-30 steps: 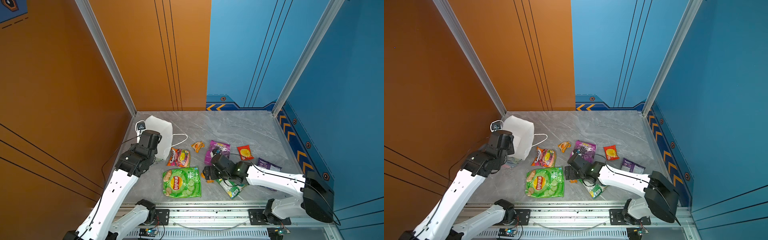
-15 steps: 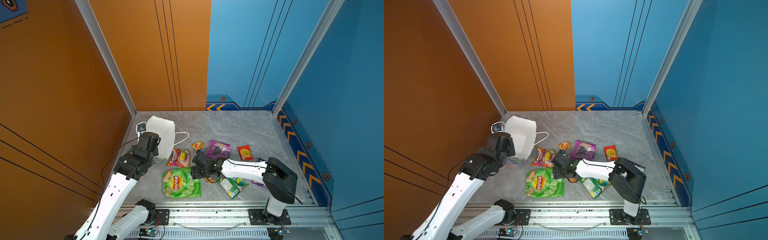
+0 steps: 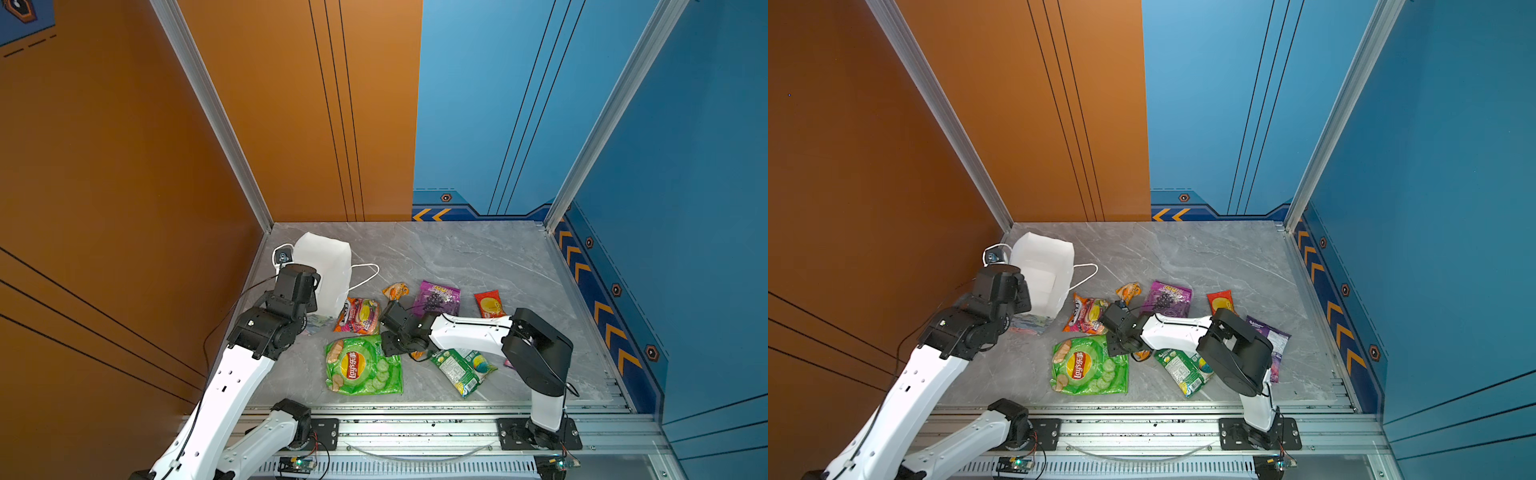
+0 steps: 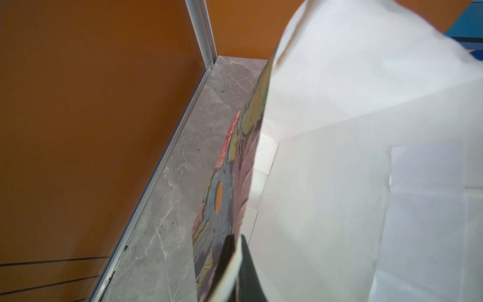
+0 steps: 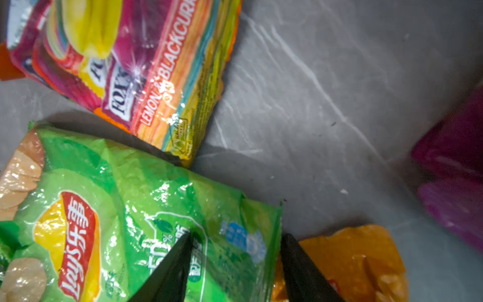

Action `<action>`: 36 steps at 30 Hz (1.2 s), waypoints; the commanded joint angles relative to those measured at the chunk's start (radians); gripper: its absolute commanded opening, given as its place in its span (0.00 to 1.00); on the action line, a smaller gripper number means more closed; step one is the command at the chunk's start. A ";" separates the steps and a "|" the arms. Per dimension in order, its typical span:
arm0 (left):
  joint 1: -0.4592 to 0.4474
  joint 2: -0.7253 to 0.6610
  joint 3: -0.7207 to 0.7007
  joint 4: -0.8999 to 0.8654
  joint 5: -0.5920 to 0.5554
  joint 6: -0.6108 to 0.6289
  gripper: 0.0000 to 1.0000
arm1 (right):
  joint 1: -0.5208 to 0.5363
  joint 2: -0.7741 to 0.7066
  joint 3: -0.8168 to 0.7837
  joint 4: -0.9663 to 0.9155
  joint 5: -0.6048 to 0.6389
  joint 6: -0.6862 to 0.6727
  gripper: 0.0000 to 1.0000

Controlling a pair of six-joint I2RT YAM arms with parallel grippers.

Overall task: Place the snacks into the paper bag
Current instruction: Pick up the snack from the bottom-center of the table, then place the snack in the paper bag.

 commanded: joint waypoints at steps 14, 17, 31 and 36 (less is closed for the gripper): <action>0.005 0.016 -0.015 0.016 -0.001 0.004 0.00 | -0.004 -0.167 -0.032 -0.021 0.016 -0.029 0.05; 0.006 0.020 -0.015 0.015 -0.002 0.006 0.00 | -0.005 -0.185 -0.033 -0.026 0.012 -0.027 0.00; -0.011 0.054 -0.005 0.015 0.034 0.020 0.00 | -0.084 -0.651 -0.170 -0.023 0.048 -0.018 0.00; -0.019 0.065 0.001 0.014 0.040 0.024 0.00 | -0.130 -0.767 -0.163 -0.019 0.044 -0.027 0.00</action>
